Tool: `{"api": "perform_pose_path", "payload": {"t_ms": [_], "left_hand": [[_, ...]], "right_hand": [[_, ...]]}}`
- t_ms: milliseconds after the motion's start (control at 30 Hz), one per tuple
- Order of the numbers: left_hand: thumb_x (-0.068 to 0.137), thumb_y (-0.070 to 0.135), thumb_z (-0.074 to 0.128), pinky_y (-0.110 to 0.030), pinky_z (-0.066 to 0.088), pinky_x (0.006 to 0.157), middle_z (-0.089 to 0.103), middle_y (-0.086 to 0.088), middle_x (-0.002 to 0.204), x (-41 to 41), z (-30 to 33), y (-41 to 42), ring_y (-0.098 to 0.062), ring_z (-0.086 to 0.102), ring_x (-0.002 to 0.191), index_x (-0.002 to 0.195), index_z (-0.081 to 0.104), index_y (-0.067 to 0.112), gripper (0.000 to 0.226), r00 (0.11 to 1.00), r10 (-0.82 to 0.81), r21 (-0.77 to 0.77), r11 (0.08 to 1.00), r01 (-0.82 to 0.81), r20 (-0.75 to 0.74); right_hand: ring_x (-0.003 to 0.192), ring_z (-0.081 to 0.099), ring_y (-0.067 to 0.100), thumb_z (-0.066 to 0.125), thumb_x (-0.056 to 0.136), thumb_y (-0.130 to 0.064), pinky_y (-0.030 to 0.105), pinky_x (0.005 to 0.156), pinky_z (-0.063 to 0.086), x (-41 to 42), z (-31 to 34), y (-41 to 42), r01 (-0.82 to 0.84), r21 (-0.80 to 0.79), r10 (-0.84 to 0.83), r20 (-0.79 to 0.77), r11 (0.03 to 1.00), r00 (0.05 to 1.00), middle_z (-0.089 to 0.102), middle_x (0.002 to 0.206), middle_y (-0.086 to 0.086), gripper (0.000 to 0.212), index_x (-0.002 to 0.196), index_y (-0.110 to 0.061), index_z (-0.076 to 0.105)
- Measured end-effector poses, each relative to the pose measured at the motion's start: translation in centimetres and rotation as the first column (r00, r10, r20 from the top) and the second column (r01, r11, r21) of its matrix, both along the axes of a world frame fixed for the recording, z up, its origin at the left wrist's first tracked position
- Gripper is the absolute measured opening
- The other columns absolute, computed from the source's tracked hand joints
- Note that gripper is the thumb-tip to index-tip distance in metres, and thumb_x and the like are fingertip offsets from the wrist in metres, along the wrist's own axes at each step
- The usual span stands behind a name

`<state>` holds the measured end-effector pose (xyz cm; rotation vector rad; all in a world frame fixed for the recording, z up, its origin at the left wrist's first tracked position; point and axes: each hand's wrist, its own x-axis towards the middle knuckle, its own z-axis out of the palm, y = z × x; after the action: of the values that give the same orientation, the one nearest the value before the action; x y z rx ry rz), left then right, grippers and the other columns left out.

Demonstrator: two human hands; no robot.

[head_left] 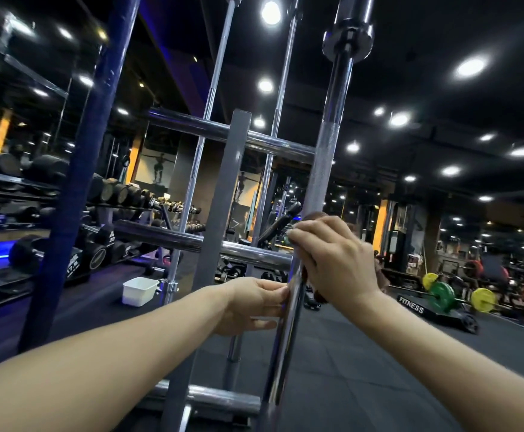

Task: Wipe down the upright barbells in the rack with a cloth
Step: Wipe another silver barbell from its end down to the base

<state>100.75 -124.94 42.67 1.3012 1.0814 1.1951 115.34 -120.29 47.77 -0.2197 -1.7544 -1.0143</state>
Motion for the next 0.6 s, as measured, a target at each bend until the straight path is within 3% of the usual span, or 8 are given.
{"api": "perform_pose_path", "payload": {"t_ms": [67,200,500,600], "left_hand": [[0.093,0.026,0.056,-0.021,0.042,0.081,0.07,0.014,0.079,-0.1,-0.1,-0.2,0.003,0.064,0.071,0.091,0.069,0.026,0.014,1.0,-0.007,0.001,1.0,0.007,-0.012],[0.096,0.022,0.054,-0.019,0.045,0.078,0.071,0.013,0.086,-0.4,-0.1,-0.2,0.003,0.066,0.078,0.091,0.072,0.027,0.019,0.999,-0.001,-0.001,1.0,0.001,-0.04],[0.094,0.023,0.054,-0.022,0.041,0.082,0.069,0.016,0.074,-0.1,-0.3,0.3,0.003,0.064,0.072,0.096,0.067,0.026,0.014,1.0,0.012,0.036,0.999,-0.012,-0.016],[0.095,0.024,0.053,-0.027,0.043,0.091,0.067,0.017,0.071,0.4,-0.1,-0.5,0.0,0.059,0.077,0.098,0.064,0.025,0.012,1.0,0.022,0.04,0.999,-0.021,-0.022]], "right_hand": [[0.083,0.065,0.026,0.077,0.075,-0.008,0.035,0.046,0.054,0.1,2.7,-0.5,0.028,0.001,-0.028,0.038,1.0,0.999,0.072,0.089,0.001,0.013,0.087,-0.013,0.074],[0.085,0.065,0.028,0.074,0.079,-0.011,0.035,0.052,0.054,-0.9,8.7,-1.2,0.046,0.014,-0.044,-0.144,0.999,0.989,0.072,0.089,0.002,0.007,0.086,-0.012,0.074],[0.086,0.067,0.02,0.082,0.068,-0.01,0.026,0.053,0.054,0.3,-1.8,0.5,0.007,-0.047,-0.007,-0.003,0.999,1.0,0.072,0.095,-0.006,0.023,0.089,-0.018,0.075],[0.088,0.065,0.017,0.072,0.076,-0.019,0.026,0.055,0.054,1.2,-3.7,0.1,-0.001,-0.164,0.019,0.108,0.986,0.994,0.072,0.095,-0.01,0.014,0.089,-0.022,0.074]]}}
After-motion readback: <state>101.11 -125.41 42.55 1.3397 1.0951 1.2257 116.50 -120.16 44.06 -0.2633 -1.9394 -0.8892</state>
